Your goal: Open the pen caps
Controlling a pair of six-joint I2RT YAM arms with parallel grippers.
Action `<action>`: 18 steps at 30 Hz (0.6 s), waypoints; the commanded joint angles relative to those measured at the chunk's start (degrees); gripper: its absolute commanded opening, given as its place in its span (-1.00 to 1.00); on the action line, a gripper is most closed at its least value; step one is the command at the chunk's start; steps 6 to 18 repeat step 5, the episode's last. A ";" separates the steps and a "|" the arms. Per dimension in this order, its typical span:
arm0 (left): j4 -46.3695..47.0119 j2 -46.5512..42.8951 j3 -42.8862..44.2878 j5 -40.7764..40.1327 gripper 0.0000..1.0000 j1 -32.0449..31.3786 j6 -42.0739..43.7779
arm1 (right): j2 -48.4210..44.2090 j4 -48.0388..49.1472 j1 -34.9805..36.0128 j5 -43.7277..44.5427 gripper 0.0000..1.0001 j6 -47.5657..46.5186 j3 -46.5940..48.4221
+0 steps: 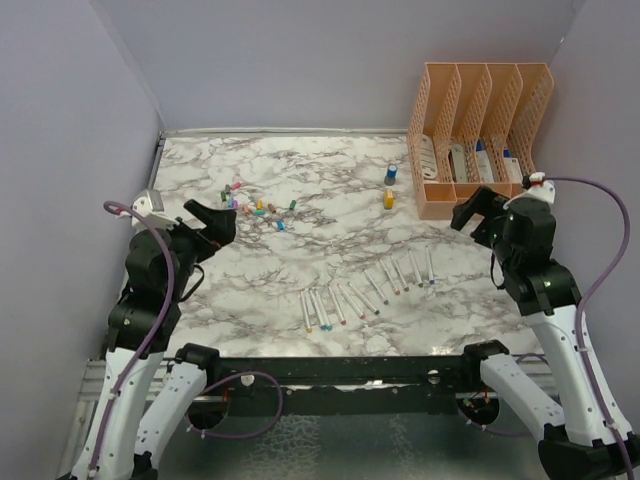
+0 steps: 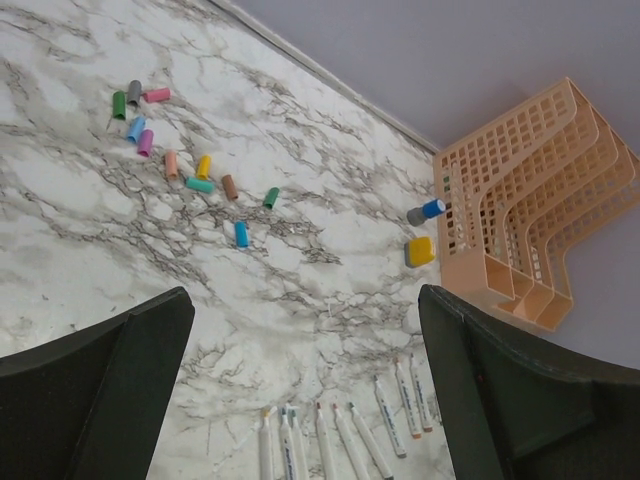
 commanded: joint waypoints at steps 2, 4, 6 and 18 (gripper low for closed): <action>-2.23 -1.38 0.09 -1.68 0.98 0.29 -0.74 | -1.25 -2.01 -0.27 -1.34 0.99 0.30 -0.18; -2.36 -1.21 0.11 -1.45 0.98 0.31 -0.77 | -1.27 -2.22 -0.27 -1.37 0.99 0.29 -0.11; -2.35 -1.06 0.17 -1.23 0.98 0.28 -0.71 | -1.33 -2.31 -0.27 -1.31 0.99 0.25 -0.10; -2.35 -1.06 0.17 -1.23 0.98 0.28 -0.71 | -1.33 -2.31 -0.27 -1.31 0.99 0.25 -0.10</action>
